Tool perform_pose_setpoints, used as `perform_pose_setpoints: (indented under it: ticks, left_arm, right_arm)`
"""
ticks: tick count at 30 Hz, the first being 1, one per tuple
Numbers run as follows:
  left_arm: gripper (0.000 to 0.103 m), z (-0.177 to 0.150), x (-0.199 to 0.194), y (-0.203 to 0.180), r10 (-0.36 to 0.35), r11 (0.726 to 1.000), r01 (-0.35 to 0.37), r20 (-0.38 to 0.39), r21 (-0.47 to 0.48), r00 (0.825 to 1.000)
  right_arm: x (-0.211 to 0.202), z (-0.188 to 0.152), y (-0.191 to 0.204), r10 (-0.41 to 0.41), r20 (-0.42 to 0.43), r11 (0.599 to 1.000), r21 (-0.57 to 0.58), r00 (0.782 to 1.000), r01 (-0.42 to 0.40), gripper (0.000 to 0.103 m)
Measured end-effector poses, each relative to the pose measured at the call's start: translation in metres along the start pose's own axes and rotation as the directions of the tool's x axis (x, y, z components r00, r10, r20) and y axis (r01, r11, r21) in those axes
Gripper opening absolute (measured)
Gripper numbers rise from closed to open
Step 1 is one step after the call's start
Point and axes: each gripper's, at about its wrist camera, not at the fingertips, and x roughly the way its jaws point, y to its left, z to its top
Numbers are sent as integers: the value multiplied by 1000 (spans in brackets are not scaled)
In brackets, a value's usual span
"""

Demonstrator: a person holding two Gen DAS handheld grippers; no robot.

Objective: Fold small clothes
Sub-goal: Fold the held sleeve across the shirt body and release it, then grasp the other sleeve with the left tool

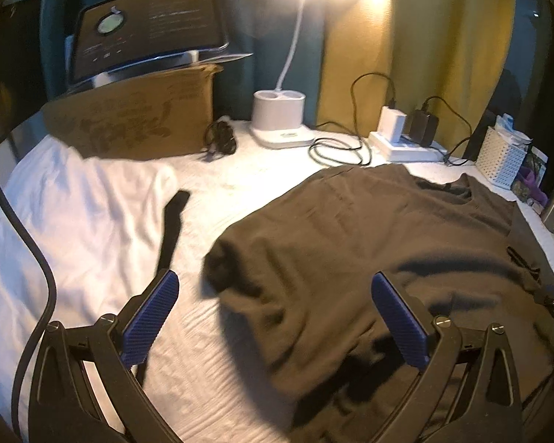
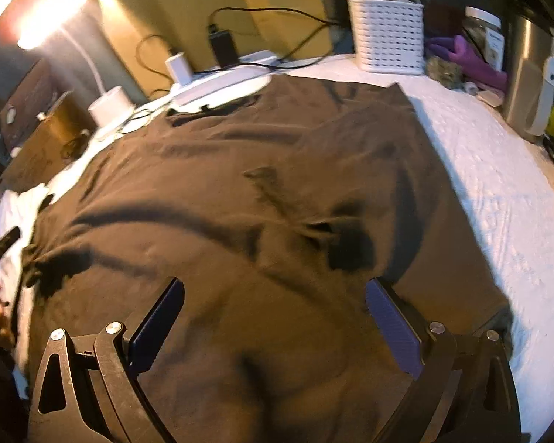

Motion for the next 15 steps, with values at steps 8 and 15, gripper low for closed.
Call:
perform_pose_setpoints:
  ticks: [8,15]
  left_arm:
    - [102,-3,6,28,17,1000,-18,-28,-21,999]
    - [101,17,37,42,42,999,-42,-43,-4,998]
  right_arm:
    - [-23,0,12,-41,63,999,-23,997,42,99]
    - [-31,8,12,-65,97,997,-33,993,69,99]
